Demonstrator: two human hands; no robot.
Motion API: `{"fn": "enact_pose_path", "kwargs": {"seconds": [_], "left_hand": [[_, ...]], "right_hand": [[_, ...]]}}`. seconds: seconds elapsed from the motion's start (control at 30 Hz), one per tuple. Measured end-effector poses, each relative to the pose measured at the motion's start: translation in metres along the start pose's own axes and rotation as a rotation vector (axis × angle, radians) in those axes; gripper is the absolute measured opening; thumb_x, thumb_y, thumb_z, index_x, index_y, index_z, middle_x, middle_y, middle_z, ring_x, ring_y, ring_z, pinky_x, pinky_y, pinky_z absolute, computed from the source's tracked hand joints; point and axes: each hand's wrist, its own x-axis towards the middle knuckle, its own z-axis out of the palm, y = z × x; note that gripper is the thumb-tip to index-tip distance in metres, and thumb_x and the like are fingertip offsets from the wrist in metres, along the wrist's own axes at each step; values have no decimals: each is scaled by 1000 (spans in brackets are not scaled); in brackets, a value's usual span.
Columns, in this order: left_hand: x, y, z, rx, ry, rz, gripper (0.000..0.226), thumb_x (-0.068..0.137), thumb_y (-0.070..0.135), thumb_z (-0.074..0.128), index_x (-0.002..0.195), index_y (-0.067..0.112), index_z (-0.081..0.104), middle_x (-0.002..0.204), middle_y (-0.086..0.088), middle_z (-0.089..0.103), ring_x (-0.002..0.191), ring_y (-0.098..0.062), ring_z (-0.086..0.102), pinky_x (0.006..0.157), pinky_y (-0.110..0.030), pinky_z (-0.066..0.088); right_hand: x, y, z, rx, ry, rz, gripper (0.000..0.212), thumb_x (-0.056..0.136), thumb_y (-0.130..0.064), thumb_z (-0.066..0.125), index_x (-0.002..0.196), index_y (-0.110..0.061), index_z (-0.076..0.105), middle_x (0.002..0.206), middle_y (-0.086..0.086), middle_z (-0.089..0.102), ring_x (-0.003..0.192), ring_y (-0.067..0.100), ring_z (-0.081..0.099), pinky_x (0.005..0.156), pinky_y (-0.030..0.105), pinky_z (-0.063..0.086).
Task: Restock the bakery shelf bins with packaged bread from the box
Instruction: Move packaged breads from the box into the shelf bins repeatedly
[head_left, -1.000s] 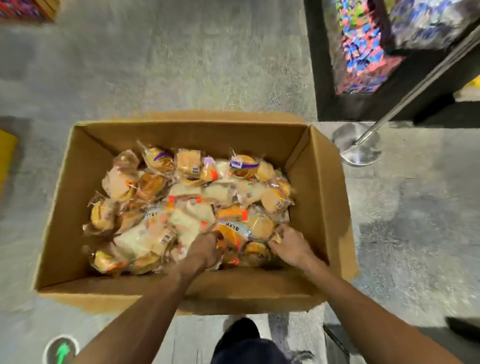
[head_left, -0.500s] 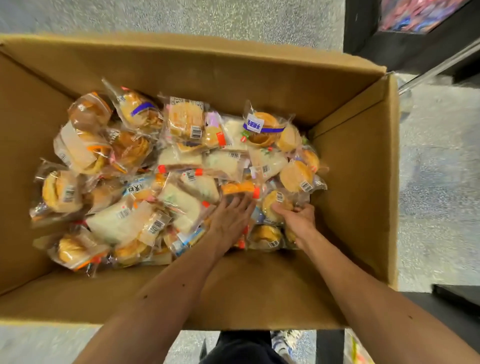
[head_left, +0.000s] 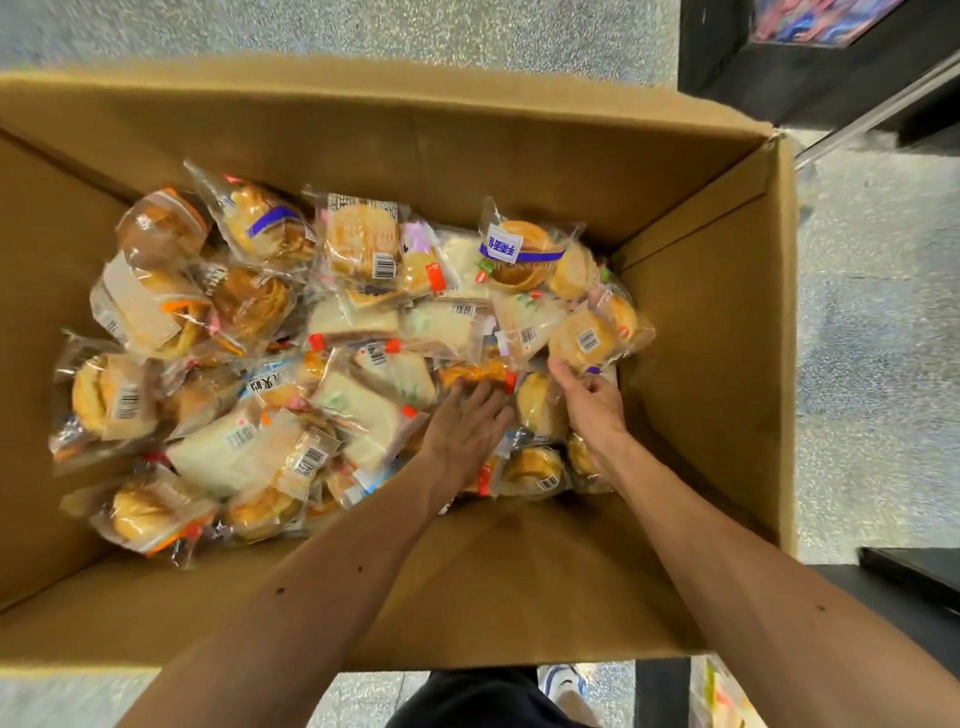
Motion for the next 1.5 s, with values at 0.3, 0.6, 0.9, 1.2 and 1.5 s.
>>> {"fn": "enact_pose_path", "kwargs": {"seconds": [0.3, 0.6, 0.9, 1.2, 1.5], "left_hand": [[-15, -20, 1, -546, 45, 2, 105, 70, 66, 75, 151, 19, 27, 153, -4, 39, 142, -24, 32, 120, -43, 20], [-4, 4, 6, -1378, 92, -279, 41, 56, 67, 82, 76, 36, 66, 98, 7, 64, 104, -18, 56, 81, -35, 48], [-31, -9, -4, -1772, -123, -392, 31, 76, 23, 86, 98, 7, 72, 92, -6, 75, 83, -8, 71, 73, -27, 60], [-60, -29, -98, -1858, -29, -300, 42, 82, 24, 77, 121, 11, 68, 109, -9, 75, 102, -26, 72, 92, -40, 56], [-105, 8, -246, -1689, 229, -13, 32, 91, 33, 67, 115, 12, 63, 100, -3, 75, 86, -12, 71, 71, -24, 56]], "right_hand": [[12, -3, -15, 131, -67, 83, 78, 89, -63, 60, 150, -24, 33, 145, 8, 49, 127, 30, 53, 97, 53, 52], [-10, 29, 5, 57, -321, 98, 112, 50, -95, 64, 147, -43, 40, 148, -5, 50, 131, 20, 50, 106, 53, 43], [-34, 15, -5, 46, -402, 30, 88, 73, -84, 55, 147, -39, 43, 154, 0, 44, 138, 23, 43, 109, 45, 33], [-93, -33, -64, 187, -439, -98, 70, 84, -73, 49, 147, -41, 41, 142, -7, 53, 131, 20, 48, 110, 60, 29], [-208, -68, -172, 394, -376, -353, 57, 88, -73, 48, 123, -34, 67, 124, 9, 70, 115, 30, 66, 102, 56, 47]]}}
